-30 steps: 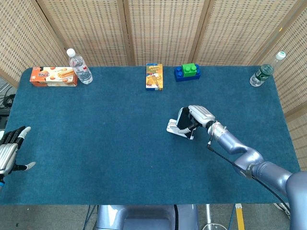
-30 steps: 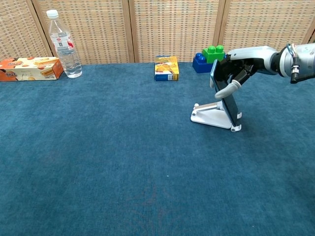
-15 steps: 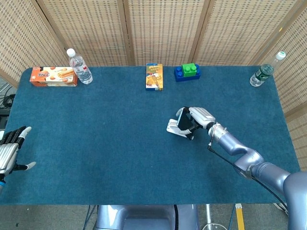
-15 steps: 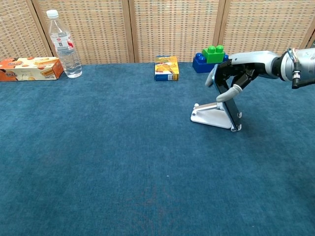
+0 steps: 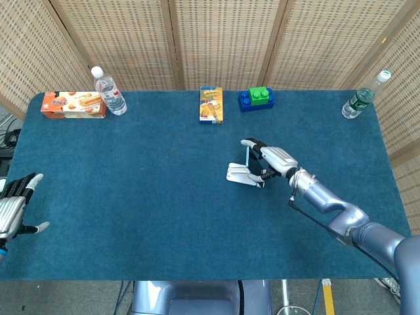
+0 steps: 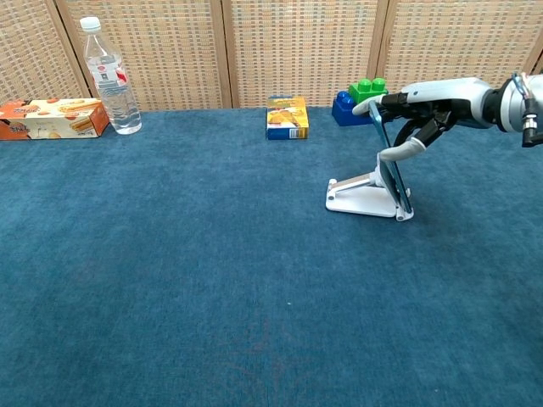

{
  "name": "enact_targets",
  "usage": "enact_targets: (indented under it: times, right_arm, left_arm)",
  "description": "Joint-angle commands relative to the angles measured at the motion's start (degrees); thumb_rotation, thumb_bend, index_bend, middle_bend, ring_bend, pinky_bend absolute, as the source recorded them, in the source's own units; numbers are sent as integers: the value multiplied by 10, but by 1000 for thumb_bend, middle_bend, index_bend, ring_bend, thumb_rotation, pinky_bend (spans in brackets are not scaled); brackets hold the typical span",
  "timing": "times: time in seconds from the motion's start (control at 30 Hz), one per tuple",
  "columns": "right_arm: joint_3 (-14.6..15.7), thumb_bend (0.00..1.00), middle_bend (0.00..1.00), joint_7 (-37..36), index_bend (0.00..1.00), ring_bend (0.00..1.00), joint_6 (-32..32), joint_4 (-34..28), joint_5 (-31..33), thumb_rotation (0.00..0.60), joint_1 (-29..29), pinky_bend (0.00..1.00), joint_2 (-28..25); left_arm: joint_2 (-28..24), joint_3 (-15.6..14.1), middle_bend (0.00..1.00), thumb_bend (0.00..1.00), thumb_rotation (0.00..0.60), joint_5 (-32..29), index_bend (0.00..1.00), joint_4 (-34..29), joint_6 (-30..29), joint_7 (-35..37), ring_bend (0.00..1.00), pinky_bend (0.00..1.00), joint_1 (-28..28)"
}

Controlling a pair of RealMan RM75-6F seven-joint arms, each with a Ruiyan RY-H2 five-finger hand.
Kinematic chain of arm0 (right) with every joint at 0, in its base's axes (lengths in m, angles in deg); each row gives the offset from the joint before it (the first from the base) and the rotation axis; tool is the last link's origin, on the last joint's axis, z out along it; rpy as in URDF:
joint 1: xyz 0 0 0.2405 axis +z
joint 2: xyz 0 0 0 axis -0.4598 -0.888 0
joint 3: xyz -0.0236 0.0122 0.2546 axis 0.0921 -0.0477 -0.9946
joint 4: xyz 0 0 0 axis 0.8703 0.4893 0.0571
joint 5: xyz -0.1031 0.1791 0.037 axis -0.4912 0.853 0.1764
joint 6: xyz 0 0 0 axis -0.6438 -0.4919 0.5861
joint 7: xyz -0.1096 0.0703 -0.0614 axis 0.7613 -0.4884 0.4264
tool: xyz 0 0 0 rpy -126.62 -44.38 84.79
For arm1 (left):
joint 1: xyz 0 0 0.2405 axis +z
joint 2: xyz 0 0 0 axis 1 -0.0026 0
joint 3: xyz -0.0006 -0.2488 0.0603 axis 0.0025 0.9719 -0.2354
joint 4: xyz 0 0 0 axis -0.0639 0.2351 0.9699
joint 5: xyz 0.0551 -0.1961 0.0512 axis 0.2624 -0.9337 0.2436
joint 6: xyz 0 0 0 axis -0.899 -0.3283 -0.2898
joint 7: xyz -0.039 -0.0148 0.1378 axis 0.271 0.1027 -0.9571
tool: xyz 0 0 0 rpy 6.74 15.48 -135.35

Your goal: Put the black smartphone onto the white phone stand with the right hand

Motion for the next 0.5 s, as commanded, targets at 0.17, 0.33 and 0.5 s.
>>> enact_targets:
  times: [0.17,0.33,0.5]
  right_arm:
    - [9,376,0,12,19,0,-7,-10,-4,600,-5,221,-14]
    - [15,343,0,30,0,0,4,-11,-1,600,-4,146,-17]
    - [15,316,0,47,0,0,7,-17,6,600,-6,105,-20]
  left_arm:
    - [-1,-2,0,0,600,6,0,-1,-3,3,0,0,1]
    - [-3,-3,0,0,600,11,0,0,-5,7,0,0,3]
    - [-4,-5,0,0,600,16,0,2,-8,13,0,0,4]
